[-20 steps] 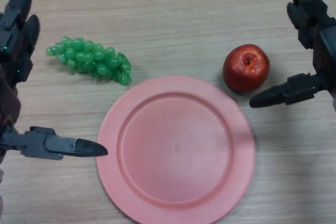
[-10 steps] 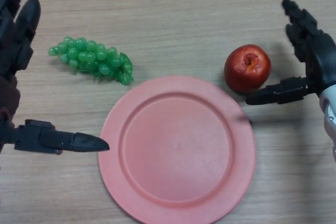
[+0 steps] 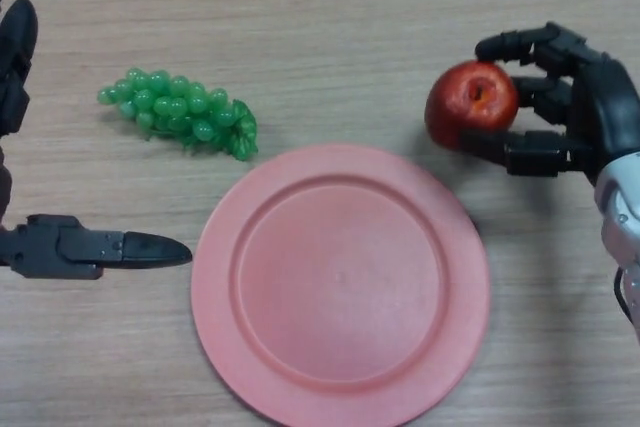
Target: Pick up the red apple and place it on the plate
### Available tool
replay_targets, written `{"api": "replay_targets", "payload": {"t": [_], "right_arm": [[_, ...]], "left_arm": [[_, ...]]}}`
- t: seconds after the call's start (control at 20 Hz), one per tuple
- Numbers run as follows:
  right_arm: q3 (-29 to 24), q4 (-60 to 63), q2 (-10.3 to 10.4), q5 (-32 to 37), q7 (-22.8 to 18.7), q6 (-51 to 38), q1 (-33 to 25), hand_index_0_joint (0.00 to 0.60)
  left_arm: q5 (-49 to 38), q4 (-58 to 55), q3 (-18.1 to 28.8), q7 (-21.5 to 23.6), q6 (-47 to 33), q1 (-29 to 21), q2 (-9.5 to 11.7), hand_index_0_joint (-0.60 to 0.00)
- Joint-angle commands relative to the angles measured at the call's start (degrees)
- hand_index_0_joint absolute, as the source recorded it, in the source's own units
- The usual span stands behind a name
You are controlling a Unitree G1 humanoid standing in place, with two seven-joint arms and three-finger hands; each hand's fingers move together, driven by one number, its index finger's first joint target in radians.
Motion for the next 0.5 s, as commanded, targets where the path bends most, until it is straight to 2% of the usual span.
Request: {"api": "replay_targets", "payload": {"t": [0.05,0.35,0.5], "right_arm": [[-2.91,-9.77,-1.39,4.78,-2.19,-1.92,-0.68,0.6],[2.56,-30.97,3.06,0.22,-0.81,7.37,10.16,0.6],[6.21,-38.39,4.15,-2.08,-1.6,8.18,15.56,0.6]], "left_arm": [[2.32,-2.69,3.19,0.32,-4.87,-1.21,1.9,0.0],[1.85,-0.71,3.34,0.36,-5.78,-2.83,2.96,0.0],[2.17,2.77,2.67,0.91,-8.34,-3.53,3.32,0.0]]}}
